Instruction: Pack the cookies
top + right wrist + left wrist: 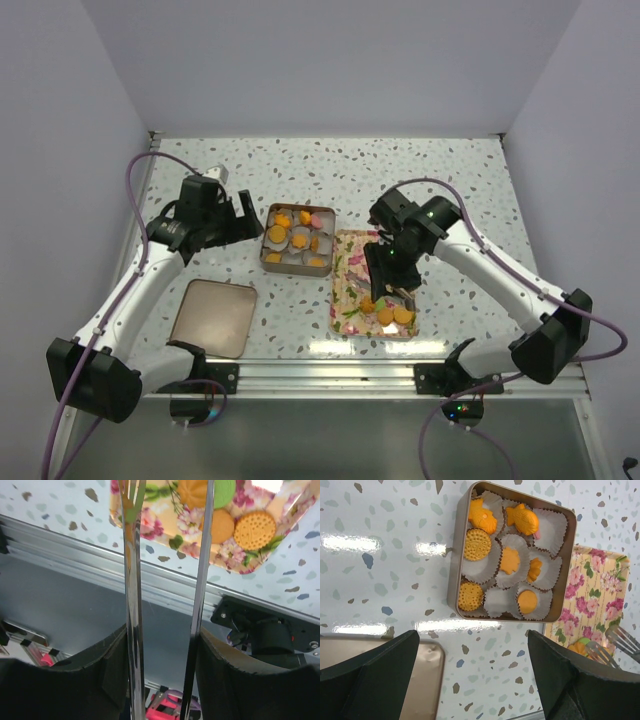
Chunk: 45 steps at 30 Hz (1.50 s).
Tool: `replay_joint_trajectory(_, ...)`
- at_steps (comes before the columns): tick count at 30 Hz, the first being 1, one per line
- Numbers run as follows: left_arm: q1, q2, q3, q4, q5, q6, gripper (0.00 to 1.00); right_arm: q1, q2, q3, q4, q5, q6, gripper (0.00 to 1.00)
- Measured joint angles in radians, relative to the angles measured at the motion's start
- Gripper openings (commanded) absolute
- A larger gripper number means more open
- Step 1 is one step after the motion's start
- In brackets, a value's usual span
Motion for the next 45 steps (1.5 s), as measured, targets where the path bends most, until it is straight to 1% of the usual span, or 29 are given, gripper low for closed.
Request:
replay_joint_trajectory(6, 0.000, -0.003, -0.003, 0.000, 0.000, 0.000, 0.95, 0.000, -0.039, -0.164, -0.002, -0.008, 0.004, 0.52)
replay_joint_trajectory(10, 0.000, -0.014, -0.012, -0.001, 0.003, -0.001, 0.95, 0.000, -0.050, -0.222, 0.000, -0.012, 0.004, 0.52)
replay_joint_trajectory(21, 0.000, -0.093, -0.040, -0.023, 0.000, -0.003, 0.95, 0.005, -0.055, -0.240, 0.029, -0.043, 0.004, 0.51)
replay_joint_trajectory(34, 0.000, -0.126, -0.076, -0.043, -0.003, -0.019, 0.95, 0.018, -0.055, -0.291, 0.072, -0.111, 0.020, 0.50)
replay_joint_trajectory(36, 0.000, -0.127, -0.076, -0.043, -0.004, -0.019, 0.95, 0.019, -0.055, -0.294, 0.076, -0.111, 0.023, 0.48)
replay_joint_trajectory(42, 0.000, -0.132, -0.077, -0.043, -0.006, -0.019, 0.95, 0.024, -0.055, -0.298, 0.090, -0.113, 0.030, 0.35)
replay_joint_trajectory(45, 0.000, -0.134, -0.077, -0.043, -0.008, -0.019, 0.95, 0.026, -0.055, -0.299, 0.091, -0.115, 0.031, 0.30)
